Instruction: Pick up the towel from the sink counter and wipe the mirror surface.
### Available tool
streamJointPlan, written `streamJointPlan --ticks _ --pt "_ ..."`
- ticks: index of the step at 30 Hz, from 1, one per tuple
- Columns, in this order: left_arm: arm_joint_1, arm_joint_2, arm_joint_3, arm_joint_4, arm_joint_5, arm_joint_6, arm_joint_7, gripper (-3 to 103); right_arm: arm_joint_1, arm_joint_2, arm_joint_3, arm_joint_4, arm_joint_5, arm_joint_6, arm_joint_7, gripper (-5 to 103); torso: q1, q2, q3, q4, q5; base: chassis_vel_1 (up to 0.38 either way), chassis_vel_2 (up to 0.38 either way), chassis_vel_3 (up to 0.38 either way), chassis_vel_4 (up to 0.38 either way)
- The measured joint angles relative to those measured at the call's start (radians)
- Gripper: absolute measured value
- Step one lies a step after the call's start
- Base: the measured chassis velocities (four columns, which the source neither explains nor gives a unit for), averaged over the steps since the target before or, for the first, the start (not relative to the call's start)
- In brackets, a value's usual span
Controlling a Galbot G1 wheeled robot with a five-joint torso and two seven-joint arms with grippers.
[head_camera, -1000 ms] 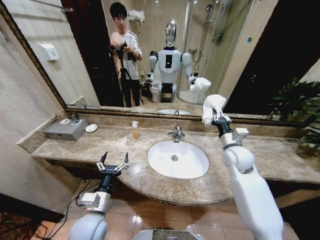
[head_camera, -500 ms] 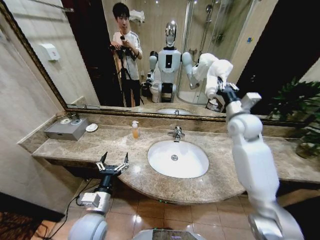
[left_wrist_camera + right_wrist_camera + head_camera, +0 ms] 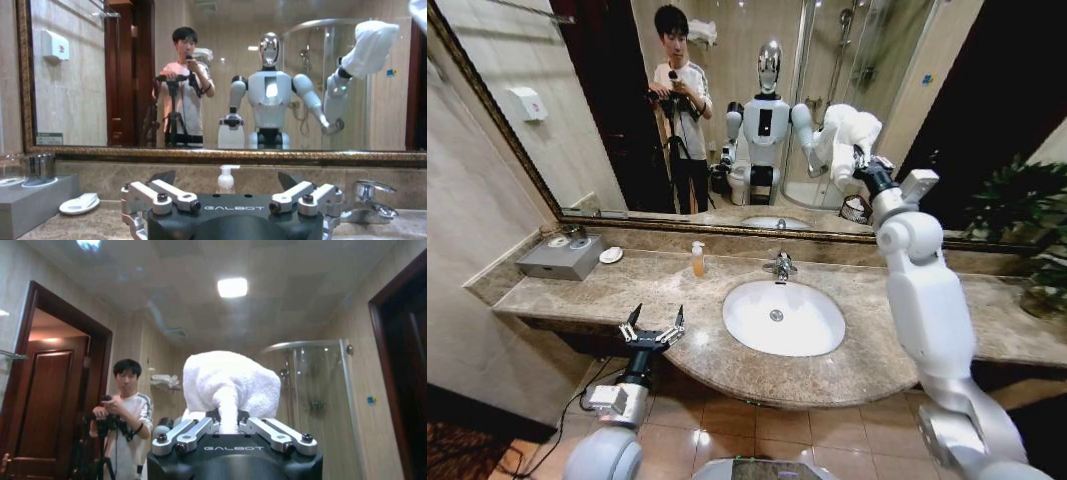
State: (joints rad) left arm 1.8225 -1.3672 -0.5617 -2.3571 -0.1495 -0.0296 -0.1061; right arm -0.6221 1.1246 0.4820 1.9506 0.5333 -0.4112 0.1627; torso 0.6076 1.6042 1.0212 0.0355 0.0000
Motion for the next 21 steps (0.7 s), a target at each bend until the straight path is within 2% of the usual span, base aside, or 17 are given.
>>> streamJointPlan --ticks 2,5,6,8,9,12,14,21 --pt "0.0 0.0 0.0 0.0 0.0 0.0 0.0 100 -0.051 -0.002 0.018 0.042 0.008 -0.003 0.007 11 0.0 0.0 0.0 0.0001 0.0001 0.0 0.0 0.0 0.0" --pt "0.0 0.0 0.0 0.0 0.0 0.0 0.0 100 -0.225 0.008 0.062 0.16 0.016 -0.005 0.014 11 0.0 0.0 0.0 0.0001 0.0002 0.0 0.0 0.0 0.0" --pt "0.0 0.0 0.0 0.0 0.0 0.0 0.0 100 -0.225 0.008 0.062 0.16 0.016 -0.005 0.014 11 0.0 0.0 0.0 0.0001 0.0002 0.0 0.0 0.0 0.0" --pt "0.0 0.0 0.0 0.0 0.0 0.0 0.0 100 -0.357 0.031 0.09 0.257 0.013 -0.008 0.016 11 0.0 0.0 0.0 0.0007 0.0 0.0 0.0 0.0 0.0" --pt "0.0 0.0 0.0 0.0 0.0 0.0 0.0 100 -0.357 0.031 0.09 0.257 0.013 -0.008 0.016 11 0.0 0.0 0.0 0.0007 0.0 0.0 0.0 0.0 0.0" --pt "0.0 0.0 0.0 0.0 0.0 0.0 0.0 100 -0.483 0.054 0.127 0.351 -0.002 0.001 -0.002 11 0.0 0.0 0.0 0.0004 -0.0003 0.0 0.0 0.0 0.0" --pt "0.0 0.0 0.0 0.0 0.0 0.0 0.0 100 -0.519 0.062 0.138 0.374 -0.013 0.012 -0.006 11 0.0 0.0 0.0 0.0 -0.0001 0.0 0.0 0.0 0.0" --pt "0.0 0.0 0.0 0.0 0.0 0.0 0.0 100 -0.491 0.058 0.134 0.365 -0.025 0.013 0.001 11 0.0 0.0 0.0 0.0006 -0.0001 0.0 0.0 0.0 0.0"
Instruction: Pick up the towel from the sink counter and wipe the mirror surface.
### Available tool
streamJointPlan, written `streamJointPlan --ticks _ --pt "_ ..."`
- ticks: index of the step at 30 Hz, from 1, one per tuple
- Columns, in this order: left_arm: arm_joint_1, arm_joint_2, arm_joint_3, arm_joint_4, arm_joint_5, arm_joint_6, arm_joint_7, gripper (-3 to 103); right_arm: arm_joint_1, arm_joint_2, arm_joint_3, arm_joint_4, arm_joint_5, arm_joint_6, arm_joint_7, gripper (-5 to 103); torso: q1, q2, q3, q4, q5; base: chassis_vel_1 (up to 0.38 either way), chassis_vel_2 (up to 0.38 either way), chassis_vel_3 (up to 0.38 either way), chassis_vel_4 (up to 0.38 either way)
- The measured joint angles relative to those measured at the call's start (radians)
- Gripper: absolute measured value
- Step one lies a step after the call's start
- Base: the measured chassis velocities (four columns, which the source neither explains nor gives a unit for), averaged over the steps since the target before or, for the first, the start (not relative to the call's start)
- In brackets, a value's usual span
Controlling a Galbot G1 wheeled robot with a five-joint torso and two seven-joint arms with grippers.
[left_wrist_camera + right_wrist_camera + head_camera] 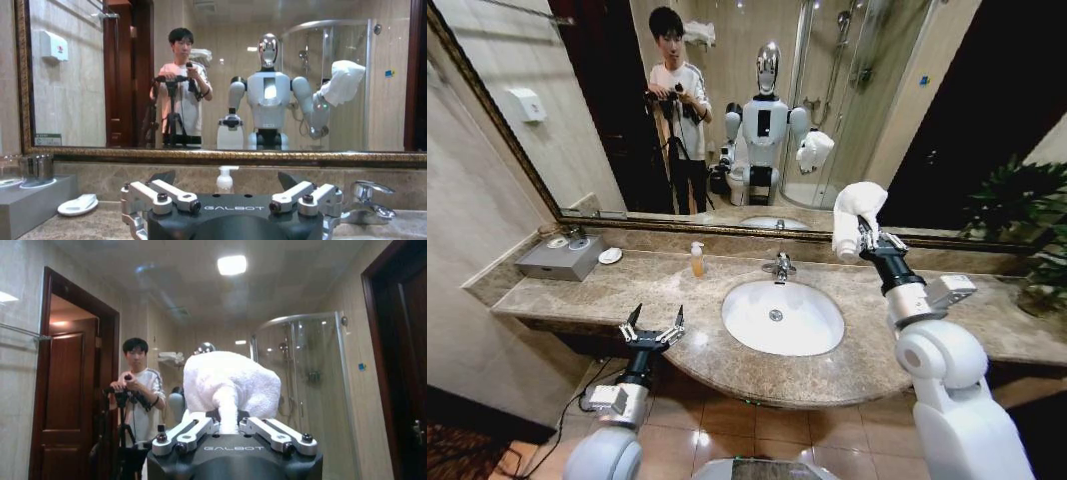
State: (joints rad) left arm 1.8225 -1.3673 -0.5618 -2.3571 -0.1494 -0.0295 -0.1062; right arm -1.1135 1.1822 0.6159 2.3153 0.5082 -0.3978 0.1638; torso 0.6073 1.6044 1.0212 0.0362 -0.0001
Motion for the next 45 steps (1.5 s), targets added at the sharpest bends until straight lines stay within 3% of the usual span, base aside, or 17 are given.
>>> streamJointPlan --ticks 17,19,23,27,30,40,45 --pt "0.0 0.0 0.0 0.0 0.0 0.0 0.0 100 0.003 -0.002 -0.011 -0.027 -0.001 0.007 0.008 11 0.001 -0.001 0.001 0.0003 0.0002 -0.097 0.1 0.092 -0.093" --pt "0.0 0.0 0.0 0.0 0.0 0.0 0.0 100 0.009 -0.006 -0.009 -0.019 0.001 0.007 0.019 11 0.001 0.0 0.0 -0.0009 -0.0002 -0.06 0.021 0.002 0.006" --pt "0.0 0.0 0.0 0.0 0.0 0.0 0.0 100 0.031 -0.015 -0.013 -0.028 0.007 0.006 0.025 11 0.0 0.0 0.0 -0.0007 0.0 -0.015 0.001 -0.004 0.001" --pt "0.0 0.0 0.0 0.0 0.0 0.0 0.0 100 0.126 -0.045 -0.027 -0.11 0.012 0.006 0.034 11 0.0 0.0 0.0 0.0003 0.0001 0.0 0.0 0.0 0.0" --pt "0.0 0.0 0.0 0.0 0.0 0.0 0.0 100 0.202 -0.067 -0.037 -0.169 0.018 0.007 0.035 11 0.0 0.0 0.0 -0.0003 0.0002 0.0 0.0 0.0 0.0" --pt "0.0 0.0 0.0 0.0 0.0 0.0 0.0 100 0.512 -0.074 -0.103 -0.325 0.029 -0.012 0.034 11 0.001 0.0 0.0 0.0 -0.0002 0.0 0.0 0.0 0.0" --pt "0.0 0.0 0.0 0.0 0.0 0.0 0.0 100 0.569 -0.066 -0.126 -0.379 0.032 -0.019 0.023 11 0.001 0.0 0.0 -0.0002 -0.0001 0.0 0.0 0.0 0.0"
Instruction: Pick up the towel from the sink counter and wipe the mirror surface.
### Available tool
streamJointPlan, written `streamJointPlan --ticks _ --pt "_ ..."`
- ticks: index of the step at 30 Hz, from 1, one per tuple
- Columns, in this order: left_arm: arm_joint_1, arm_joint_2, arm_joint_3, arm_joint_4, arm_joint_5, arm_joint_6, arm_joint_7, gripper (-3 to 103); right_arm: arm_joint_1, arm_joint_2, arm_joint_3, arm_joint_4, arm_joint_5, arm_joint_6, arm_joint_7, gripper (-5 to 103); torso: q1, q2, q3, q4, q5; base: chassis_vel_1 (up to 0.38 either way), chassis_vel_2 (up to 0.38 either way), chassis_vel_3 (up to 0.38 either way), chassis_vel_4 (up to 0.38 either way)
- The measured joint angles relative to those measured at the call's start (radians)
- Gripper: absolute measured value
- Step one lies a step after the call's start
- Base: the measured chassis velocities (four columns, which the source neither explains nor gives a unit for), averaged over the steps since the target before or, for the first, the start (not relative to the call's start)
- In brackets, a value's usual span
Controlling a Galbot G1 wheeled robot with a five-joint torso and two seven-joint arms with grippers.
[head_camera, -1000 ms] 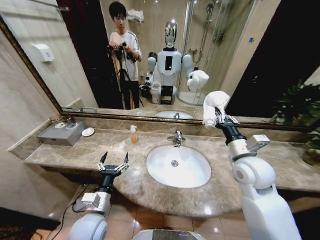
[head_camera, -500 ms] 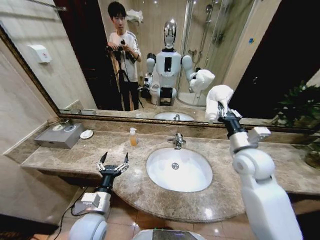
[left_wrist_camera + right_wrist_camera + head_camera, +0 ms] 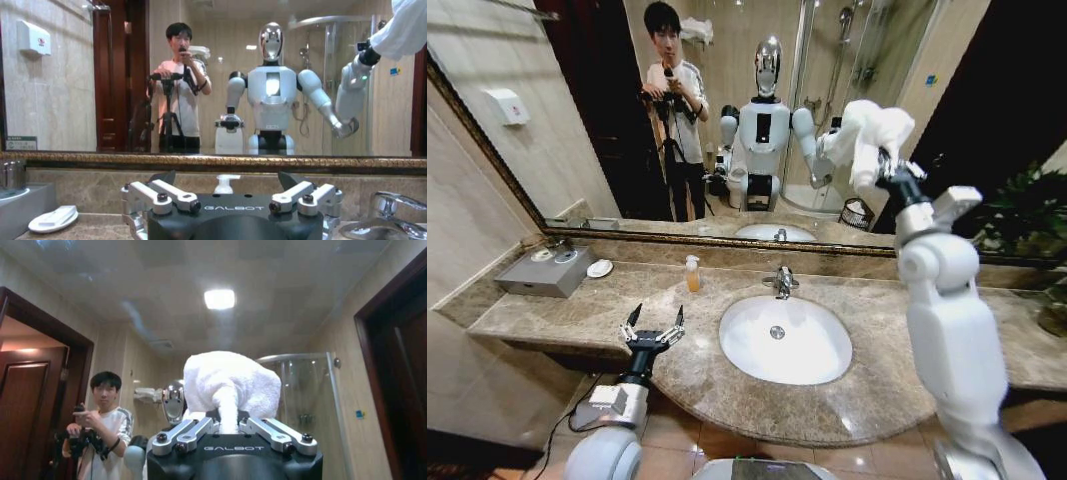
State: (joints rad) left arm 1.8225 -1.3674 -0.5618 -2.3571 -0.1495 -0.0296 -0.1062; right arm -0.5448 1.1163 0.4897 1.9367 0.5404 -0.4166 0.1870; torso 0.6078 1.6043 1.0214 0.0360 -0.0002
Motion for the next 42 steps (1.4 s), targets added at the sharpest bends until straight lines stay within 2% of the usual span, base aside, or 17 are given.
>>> streamJointPlan --ticks 5,7,11,16,27,31,34,37,42 --pt "0.0 0.0 0.0 0.0 0.0 0.0 0.0 100 -0.019 0.018 -0.028 -0.037 0.011 -0.001 -0.017 11 0.0 0.0 0.0 0.0001 0.0001 0.0 0.0 0.0 0.0" --pt "0.0 0.0 0.0 0.0 0.0 0.0 0.0 100 -0.091 0.039 -0.031 -0.045 0.013 0.002 -0.029 11 0.0 0.0 0.0 -0.0002 0.0003 0.0 0.0 0.0 0.0" --pt "0.0 0.0 0.0 0.0 0.0 0.0 0.0 100 -0.139 0.051 -0.03 -0.056 0.004 0.014 -0.035 11 0.0 0.0 0.0 -0.0003 0.0004 0.0 0.0 0.0 0.0" --pt "0.0 0.0 0.0 0.0 0.0 0.0 0.0 100 -0.12 0.05 -0.031 -0.074 0.0 0.019 -0.035 11 0.0 0.0 0.0 -0.0001 0.0005 0.0 0.0 0.0 0.0" --pt "0.0 0.0 0.0 0.0 0.0 0.0 0.0 100 0.026 0.022 -0.036 -0.048 0.014 0.002 -0.02 11 0.0 0.0 0.0 0.0 -0.0002 0.0 0.0 0.0 0.0" --pt "0.0 0.0 0.0 0.0 0.0 0.0 0.0 100 0.018 0.03 -0.051 -0.062 0.001 0.004 -0.021 11 0.0 0.0 0.0 0.0003 -0.0002 0.0 0.0 0.0 0.0" --pt "0.0 0.0 0.0 0.0 0.0 0.0 0.0 100 -0.102 0.063 -0.059 -0.08 -0.016 0.024 -0.031 11 0.0 0.0 0.0 -0.0003 0.0004 0.0 0.0 0.0 0.0" --pt "0.0 0.0 0.0 0.0 0.0 0.0 0.0 100 -0.13 0.071 -0.059 -0.067 -0.013 0.024 -0.031 11 0.0 0.0 0.0 -0.0002 0.0004 0.0 0.0 0.0 0.0" --pt "0.0 0.0 0.0 0.0 0.0 0.0 0.0 100 -0.082 0.061 -0.058 -0.039 0.01 0.01 -0.018 11 0.0 0.0 0.0 0.0003 0.0001 0.0 0.0 0.0 0.0"
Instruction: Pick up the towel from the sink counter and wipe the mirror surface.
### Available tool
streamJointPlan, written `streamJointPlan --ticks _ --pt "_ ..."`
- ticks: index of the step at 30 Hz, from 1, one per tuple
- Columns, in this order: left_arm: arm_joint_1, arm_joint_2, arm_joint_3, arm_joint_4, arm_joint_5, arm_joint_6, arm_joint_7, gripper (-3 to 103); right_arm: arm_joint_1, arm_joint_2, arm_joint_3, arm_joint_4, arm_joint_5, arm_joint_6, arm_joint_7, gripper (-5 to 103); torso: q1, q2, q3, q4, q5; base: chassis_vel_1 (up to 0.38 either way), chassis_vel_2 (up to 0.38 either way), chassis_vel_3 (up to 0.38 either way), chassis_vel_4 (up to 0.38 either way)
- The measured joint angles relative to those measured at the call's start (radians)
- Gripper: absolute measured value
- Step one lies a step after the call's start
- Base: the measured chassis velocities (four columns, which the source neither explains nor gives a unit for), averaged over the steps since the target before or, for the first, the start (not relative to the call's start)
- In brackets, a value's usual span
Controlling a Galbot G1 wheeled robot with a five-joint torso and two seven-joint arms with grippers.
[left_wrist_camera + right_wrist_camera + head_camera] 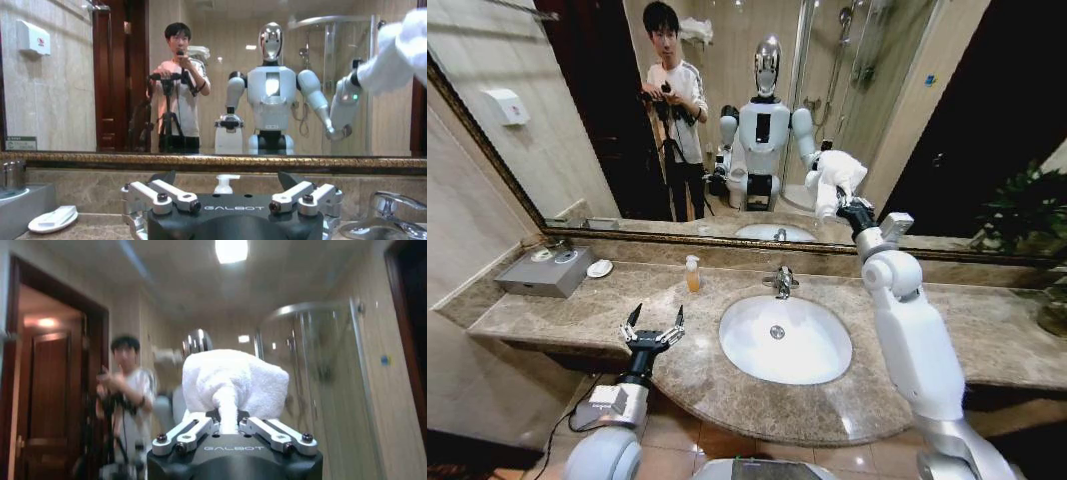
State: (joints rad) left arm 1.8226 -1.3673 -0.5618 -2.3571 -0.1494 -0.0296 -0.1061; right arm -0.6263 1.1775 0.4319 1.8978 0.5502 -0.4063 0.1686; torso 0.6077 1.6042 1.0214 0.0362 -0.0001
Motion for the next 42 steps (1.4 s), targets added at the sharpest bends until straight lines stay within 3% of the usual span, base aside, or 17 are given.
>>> streamJointPlan --ticks 9,19,23,33,42 --pt "0.0 0.0 0.0 0.0 0.0 0.0 0.0 100 0.174 -0.01 -0.059 0.082 0.063 -0.068 0.05 11 0.0 0.0 0.0 -0.0005 0.0001 0.0 0.0 0.0 0.0" --pt "0.0 0.0 0.0 0.0 0.0 0.0 0.0 100 0.325 0.047 -0.252 0.02 -0.038 -0.073 0.065 11 0.0 0.0 0.0 -0.0003 -0.0002 0.0 0.0 0.0 0.0" --pt "0.0 0.0 0.0 0.0 0.0 0.0 0.0 100 0.309 0.068 -0.273 -0.036 -0.064 -0.06 0.063 11 0.0 0.0 0.0 0.0 -0.0002 0.0 0.0 0.0 0.0" --pt "0.0 0.0 0.0 0.0 0.0 0.0 0.0 100 0.095 0.074 -0.277 -0.043 -0.097 -0.038 0.052 11 0.0 0.0 0.0 -0.0006 0.0003 0.0 0.0 0.0 0.0" --pt "0.0 0.0 0.0 0.0 0.0 0.0 0.0 100 0.232 0.051 -0.271 -0.042 -0.042 -0.044 0.058 11 0.0 0.0 0.0 0.0 0.0 0.0 0.0 0.0 0.0"
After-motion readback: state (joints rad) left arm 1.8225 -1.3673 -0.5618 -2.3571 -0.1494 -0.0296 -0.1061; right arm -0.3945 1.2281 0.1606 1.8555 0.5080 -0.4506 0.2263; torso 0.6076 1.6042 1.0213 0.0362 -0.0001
